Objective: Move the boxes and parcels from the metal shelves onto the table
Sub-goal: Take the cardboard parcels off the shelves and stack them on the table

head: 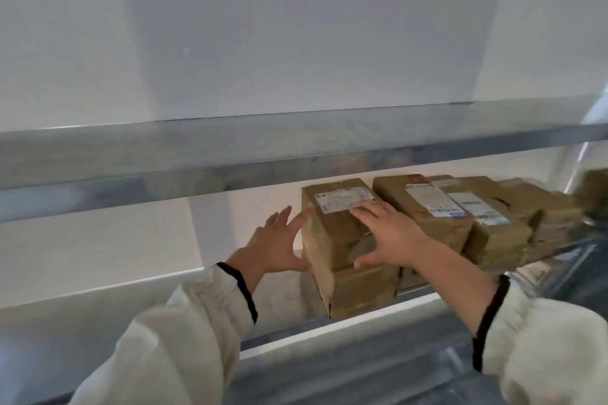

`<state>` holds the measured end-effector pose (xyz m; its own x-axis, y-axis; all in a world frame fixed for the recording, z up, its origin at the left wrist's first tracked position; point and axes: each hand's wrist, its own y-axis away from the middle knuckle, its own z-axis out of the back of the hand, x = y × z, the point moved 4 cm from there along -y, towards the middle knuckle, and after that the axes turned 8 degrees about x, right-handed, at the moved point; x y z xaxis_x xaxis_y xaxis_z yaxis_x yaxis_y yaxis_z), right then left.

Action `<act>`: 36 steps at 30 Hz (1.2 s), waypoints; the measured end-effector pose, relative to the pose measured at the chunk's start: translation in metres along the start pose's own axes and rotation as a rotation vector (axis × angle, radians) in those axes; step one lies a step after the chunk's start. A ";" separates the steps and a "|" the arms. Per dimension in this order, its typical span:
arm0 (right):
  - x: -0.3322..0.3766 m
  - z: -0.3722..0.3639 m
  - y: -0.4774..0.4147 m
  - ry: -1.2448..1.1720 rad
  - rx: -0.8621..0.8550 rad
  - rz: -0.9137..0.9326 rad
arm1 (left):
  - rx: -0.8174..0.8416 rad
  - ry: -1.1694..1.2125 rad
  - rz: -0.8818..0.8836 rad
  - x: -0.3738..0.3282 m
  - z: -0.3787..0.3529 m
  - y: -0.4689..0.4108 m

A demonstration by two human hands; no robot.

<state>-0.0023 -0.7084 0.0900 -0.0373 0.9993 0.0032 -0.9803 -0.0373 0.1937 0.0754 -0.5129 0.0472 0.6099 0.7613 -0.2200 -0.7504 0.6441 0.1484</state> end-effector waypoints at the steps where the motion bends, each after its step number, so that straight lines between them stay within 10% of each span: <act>1: -0.013 -0.002 -0.001 -0.007 0.015 -0.017 | 0.009 0.030 -0.021 -0.011 0.000 -0.010; 21: -0.054 -0.022 -0.034 -0.224 0.013 -0.010 | 0.118 0.110 -0.023 -0.055 -0.020 -0.062; 36: 0.065 -0.009 -0.041 -0.084 -0.039 0.302 | -0.026 0.026 0.248 0.019 -0.006 0.044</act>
<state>0.0333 -0.6418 0.0739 -0.3133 0.9399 0.1361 -0.9341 -0.3308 0.1343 0.0523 -0.4705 0.0435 0.3995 0.8937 -0.2042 -0.8831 0.4350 0.1761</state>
